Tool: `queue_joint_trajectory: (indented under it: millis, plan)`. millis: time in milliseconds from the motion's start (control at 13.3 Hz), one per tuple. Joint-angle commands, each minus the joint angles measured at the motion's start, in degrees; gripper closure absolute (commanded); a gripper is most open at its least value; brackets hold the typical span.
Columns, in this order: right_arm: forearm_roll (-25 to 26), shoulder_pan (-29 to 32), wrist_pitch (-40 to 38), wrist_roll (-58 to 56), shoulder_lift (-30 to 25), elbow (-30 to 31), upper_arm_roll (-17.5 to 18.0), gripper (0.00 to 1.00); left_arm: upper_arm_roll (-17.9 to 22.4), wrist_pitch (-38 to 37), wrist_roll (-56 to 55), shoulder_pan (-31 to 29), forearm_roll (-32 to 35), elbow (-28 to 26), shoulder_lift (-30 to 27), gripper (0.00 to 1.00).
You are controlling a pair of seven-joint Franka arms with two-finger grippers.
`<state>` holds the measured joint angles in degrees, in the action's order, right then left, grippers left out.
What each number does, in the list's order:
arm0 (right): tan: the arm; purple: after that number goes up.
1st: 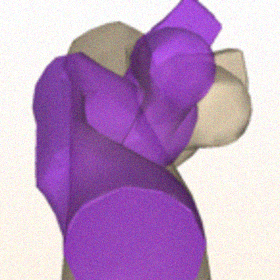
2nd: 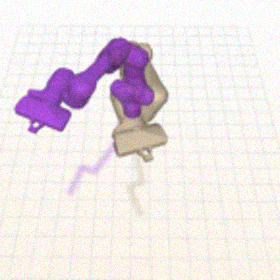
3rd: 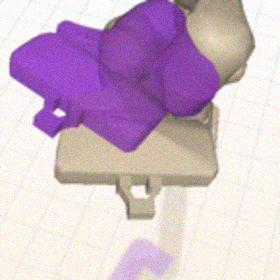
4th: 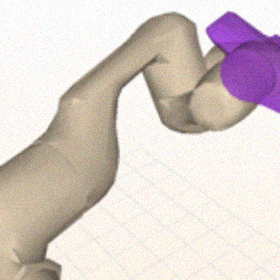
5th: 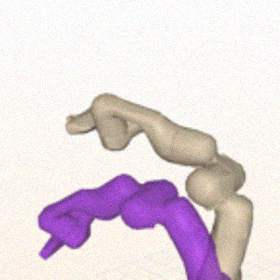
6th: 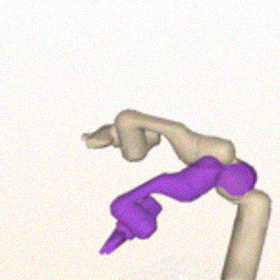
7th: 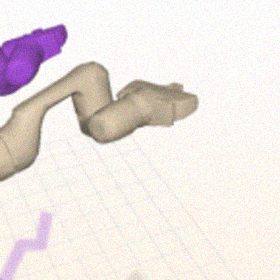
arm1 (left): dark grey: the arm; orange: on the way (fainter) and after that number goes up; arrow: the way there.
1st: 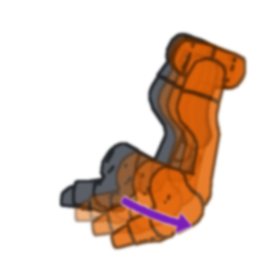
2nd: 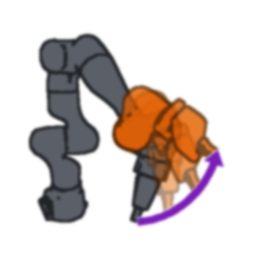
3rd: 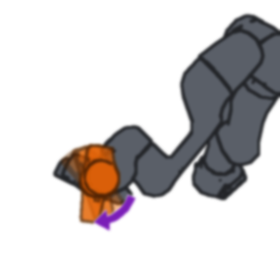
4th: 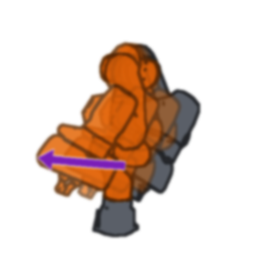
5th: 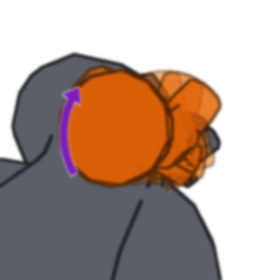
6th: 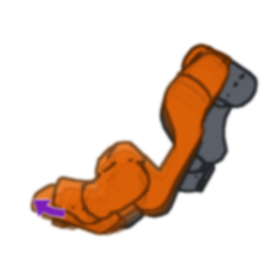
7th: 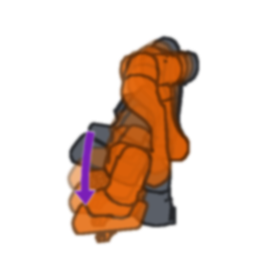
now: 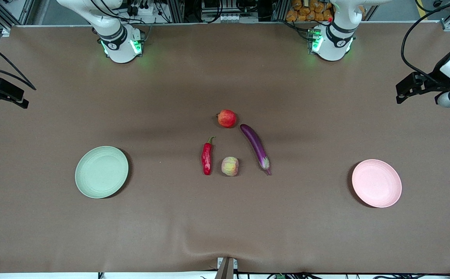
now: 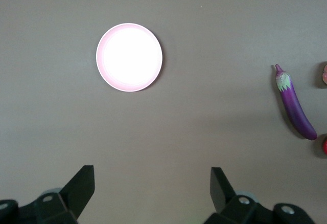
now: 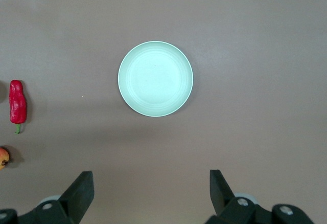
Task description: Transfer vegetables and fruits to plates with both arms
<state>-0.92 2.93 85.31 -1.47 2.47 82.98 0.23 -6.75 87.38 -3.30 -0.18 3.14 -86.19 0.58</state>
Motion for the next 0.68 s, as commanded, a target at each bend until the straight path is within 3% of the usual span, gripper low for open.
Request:
queue_joint_trajectory:
  millis: [0,301,602]
  plan:
    - [-0.1,-0.6,0.1,0.9,0.3,-0.6,-0.1,0.00,-0.3,-1.1,-0.3,-0.3,0.1,0.8,0.2,0.00]
    - [-0.1,-0.6,0.1,0.9,0.3,-0.6,-0.1,0.00,-0.3,0.2,-0.5,-0.3,-2.7,0.0,0.8,0.00]
    - [-0.1,-0.7,0.3,0.9,0.4,-0.6,-0.1,0.00,-1.4,0.9,-3.7,2.2,-4.6,-0.3,5.1,0.00]
